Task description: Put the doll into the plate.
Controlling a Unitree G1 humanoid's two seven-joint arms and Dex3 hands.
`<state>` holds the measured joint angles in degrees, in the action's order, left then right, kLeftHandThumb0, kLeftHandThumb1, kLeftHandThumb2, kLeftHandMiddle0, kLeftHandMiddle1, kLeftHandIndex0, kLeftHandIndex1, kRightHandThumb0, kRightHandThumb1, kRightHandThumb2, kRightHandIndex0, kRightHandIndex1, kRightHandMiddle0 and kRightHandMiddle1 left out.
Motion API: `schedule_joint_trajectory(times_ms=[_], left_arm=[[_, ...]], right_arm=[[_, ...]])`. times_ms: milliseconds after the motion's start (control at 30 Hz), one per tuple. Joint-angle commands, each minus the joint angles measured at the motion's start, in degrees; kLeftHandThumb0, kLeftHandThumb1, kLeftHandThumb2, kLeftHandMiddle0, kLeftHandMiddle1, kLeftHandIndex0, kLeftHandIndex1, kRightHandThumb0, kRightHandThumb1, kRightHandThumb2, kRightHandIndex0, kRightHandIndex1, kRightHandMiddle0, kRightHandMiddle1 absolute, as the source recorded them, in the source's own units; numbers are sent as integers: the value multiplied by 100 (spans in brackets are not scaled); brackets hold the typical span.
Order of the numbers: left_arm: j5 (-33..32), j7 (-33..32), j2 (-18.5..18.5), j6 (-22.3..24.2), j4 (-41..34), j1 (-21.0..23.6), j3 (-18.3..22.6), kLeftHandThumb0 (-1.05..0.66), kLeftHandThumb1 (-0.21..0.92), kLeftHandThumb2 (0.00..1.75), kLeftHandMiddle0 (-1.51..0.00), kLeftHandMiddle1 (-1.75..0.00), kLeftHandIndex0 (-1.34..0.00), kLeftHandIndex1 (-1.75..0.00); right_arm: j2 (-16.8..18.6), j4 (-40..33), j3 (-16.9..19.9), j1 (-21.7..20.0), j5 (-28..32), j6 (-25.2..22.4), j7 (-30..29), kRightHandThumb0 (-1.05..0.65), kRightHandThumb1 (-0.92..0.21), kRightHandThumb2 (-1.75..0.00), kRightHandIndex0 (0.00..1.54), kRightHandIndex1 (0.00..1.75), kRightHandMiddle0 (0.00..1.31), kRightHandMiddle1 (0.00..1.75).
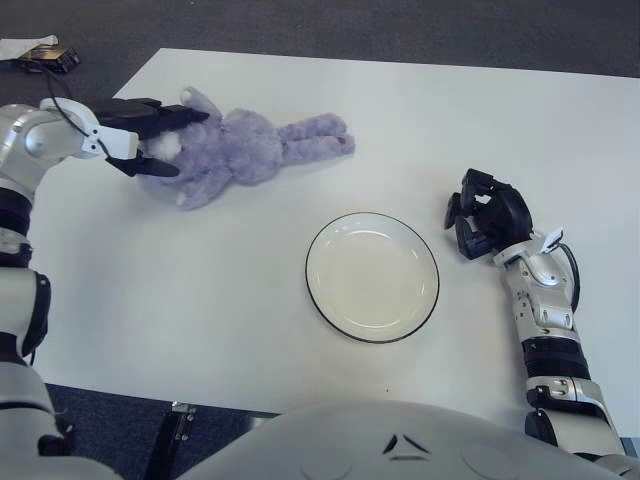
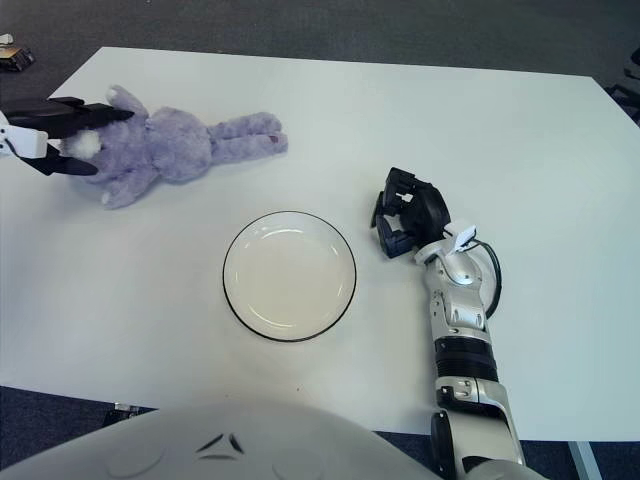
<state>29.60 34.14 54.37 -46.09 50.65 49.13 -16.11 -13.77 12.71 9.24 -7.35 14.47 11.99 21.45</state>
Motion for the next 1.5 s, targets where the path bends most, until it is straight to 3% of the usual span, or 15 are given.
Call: schedule_joint_trajectory(times_ms=[0,300,633,933,1133,1167,1267,1300,1367,1467], left_arm=[[117,-199,-184,29,154,-38,-122,-97,92,48,-3,-57,0,-48],[-6,-563,-490,33,494,-95,-122,-97,92,33,-8,-91,0,-58],[-55,-685,-697,141,702,-130,-198,-97,88,29,-13,-117,0,-63],[328,-1218,-876,331,1092,-109,-533,-95,84,34,-18,-141,0,-69],[758,-1951,-979,438,1464,-67,-888,-93,85,36,-22,-155,0,-84],[809,-2063,-988,437,1488,-67,-935,-87,80,43,-23,-158,0,-107],[1018,-2492,-987,402,1547,-58,-1098,-71,64,72,-34,-168,0,-148],[1146,-2779,-1058,501,1717,-64,-1202,-67,61,78,-37,-170,-1,-153],[1304,-3173,-1162,627,1950,-65,-1345,-28,47,105,-53,-167,-19,-166],[1402,-3562,-1218,696,2090,-46,-1467,-9,28,128,-69,-158,-41,-172]], right_arm=[[106,48,-53,253,-7,-176,-14,0,17,-175,102,143,83,175],[89,-2,-64,282,-29,-207,-5,0,18,-175,105,139,83,175],[39,-109,-74,311,-36,-344,-17,0,19,-175,106,136,84,175],[54,-92,-61,307,-38,-340,-36,0,20,-175,107,134,85,175],[49,-122,-63,313,-12,-356,-10,0,20,-175,107,133,86,175],[46,-126,-64,313,-15,-357,-10,0,20,-175,107,134,85,175],[41,-149,-72,324,-36,-372,-26,0,20,-175,107,135,85,175],[40,-166,-75,330,-46,-384,-41,0,20,-175,107,135,85,175],[41,-201,-80,341,-63,-406,-66,0,19,-175,107,135,84,175],[40,-243,-82,352,-85,-437,-111,0,19,-175,106,136,84,175]])
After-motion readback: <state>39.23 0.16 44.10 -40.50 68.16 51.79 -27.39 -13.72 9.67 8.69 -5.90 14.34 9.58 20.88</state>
